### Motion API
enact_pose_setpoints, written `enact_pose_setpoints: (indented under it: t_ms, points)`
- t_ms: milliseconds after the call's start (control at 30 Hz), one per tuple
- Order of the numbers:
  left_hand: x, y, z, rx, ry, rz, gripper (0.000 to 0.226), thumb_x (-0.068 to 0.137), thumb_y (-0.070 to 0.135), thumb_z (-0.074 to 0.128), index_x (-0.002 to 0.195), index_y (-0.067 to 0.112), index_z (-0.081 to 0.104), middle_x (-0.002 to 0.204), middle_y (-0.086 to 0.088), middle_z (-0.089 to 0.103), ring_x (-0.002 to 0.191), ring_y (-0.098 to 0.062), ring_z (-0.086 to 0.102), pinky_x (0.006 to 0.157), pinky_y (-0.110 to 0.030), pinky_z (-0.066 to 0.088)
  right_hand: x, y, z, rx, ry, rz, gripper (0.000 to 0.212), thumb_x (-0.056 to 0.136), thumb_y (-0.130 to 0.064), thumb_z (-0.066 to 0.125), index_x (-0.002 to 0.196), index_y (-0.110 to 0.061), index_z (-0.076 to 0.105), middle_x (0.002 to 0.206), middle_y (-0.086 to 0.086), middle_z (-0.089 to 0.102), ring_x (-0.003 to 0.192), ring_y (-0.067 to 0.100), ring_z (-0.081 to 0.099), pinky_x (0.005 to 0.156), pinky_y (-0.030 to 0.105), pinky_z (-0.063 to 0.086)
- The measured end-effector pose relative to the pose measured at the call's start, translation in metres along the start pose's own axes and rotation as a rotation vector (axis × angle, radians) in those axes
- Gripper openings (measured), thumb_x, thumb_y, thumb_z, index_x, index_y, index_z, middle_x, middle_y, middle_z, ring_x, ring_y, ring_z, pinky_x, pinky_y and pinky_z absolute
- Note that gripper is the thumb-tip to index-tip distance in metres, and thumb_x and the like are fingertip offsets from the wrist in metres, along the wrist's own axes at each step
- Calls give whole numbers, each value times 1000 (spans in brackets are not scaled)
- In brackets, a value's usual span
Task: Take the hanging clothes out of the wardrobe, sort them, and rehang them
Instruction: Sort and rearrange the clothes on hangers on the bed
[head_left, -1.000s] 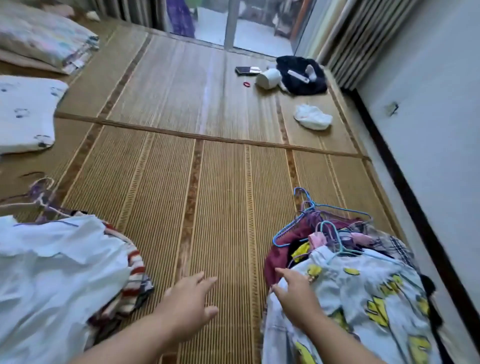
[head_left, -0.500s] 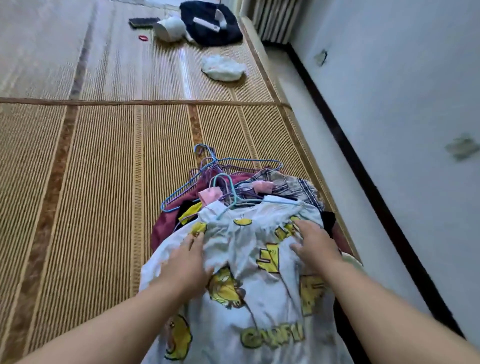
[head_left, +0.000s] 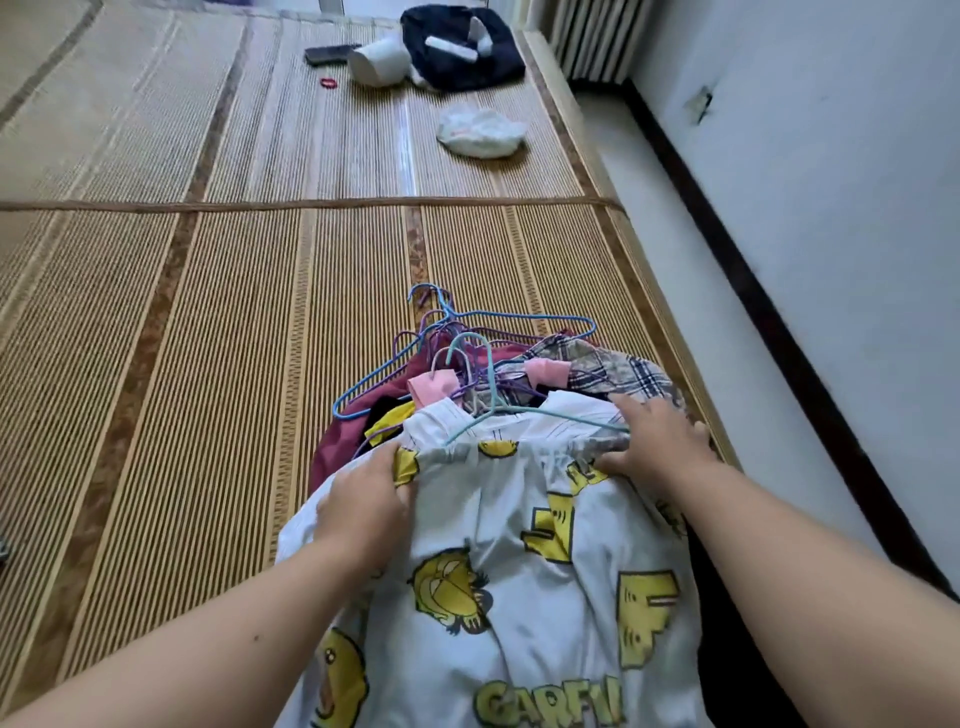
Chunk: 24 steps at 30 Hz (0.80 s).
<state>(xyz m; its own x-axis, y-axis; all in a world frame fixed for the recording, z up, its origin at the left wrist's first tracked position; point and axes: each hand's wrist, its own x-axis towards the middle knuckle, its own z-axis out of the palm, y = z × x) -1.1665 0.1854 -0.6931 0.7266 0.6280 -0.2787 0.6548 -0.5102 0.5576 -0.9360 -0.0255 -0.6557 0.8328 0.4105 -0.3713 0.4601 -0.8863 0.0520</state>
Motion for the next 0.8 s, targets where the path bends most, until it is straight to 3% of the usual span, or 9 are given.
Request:
enact_pose_setpoints:
  t_ms: [67,133,233,333,400,467,600,700,800]
  points:
    - [-9,5,-13,-120,16,92,16,90,27,49,98,28,62,89,0,67,86,-28,59,67,-35,45,-18,8,-8,93,-17,-83,41,82,-49,62,118,-33,54,120,5,50,109,25,52,92,41,44]
    - [-23,7,-32,-176,-26,192,21,91,22,52,70,19,57,68,2,60,69,-23,56,56,-32,36,-41,13,-22,219,-15,-130,9,86,-39,60,88,-31,57,105,2,60,91,23,57,80,37,49]
    - [-47,1,-73,-237,-85,242,24,90,22,56,67,23,59,67,8,56,67,-6,52,58,-30,39,-79,12,-53,379,-5,-125,14,87,-31,60,75,-27,55,80,-3,62,78,22,58,67,31,45]
    - [-73,-11,-128,-279,-83,256,30,91,35,52,66,24,64,66,6,56,66,-11,53,59,-27,39,-121,-12,-85,421,7,-220,26,93,-26,53,68,-16,50,66,-3,54,68,22,53,56,25,34]
    - [-91,-24,-173,-362,-87,183,28,93,34,53,73,24,69,67,7,63,65,-8,57,57,-21,41,-152,-41,-110,389,48,-294,30,94,-28,51,67,-15,45,65,-2,51,67,21,49,53,26,29]
    - [-111,-40,-218,-388,-79,109,22,93,30,54,81,39,70,76,14,68,72,-8,62,61,-29,46,-180,-76,-138,359,78,-338,31,94,-31,51,67,-18,44,65,-3,50,70,21,49,56,30,26]
    - [-145,-65,-308,-387,7,123,15,90,34,58,85,42,69,79,9,70,78,-13,64,68,-36,50,-224,-138,-207,483,66,-387,18,92,-34,52,82,-26,64,79,0,66,78,24,62,70,35,48]
    - [-159,-69,-376,-366,95,146,17,80,36,55,84,32,71,77,8,67,76,-15,61,70,-38,47,-247,-178,-257,599,98,-460,29,91,-31,56,64,-39,61,57,-7,58,56,15,53,54,29,40]
    - [-174,-75,-444,-312,235,184,19,77,34,51,75,27,68,72,7,65,70,-13,57,66,-34,44,-266,-219,-296,668,103,-517,23,91,-32,57,70,-26,63,61,-6,57,59,15,51,54,27,37]
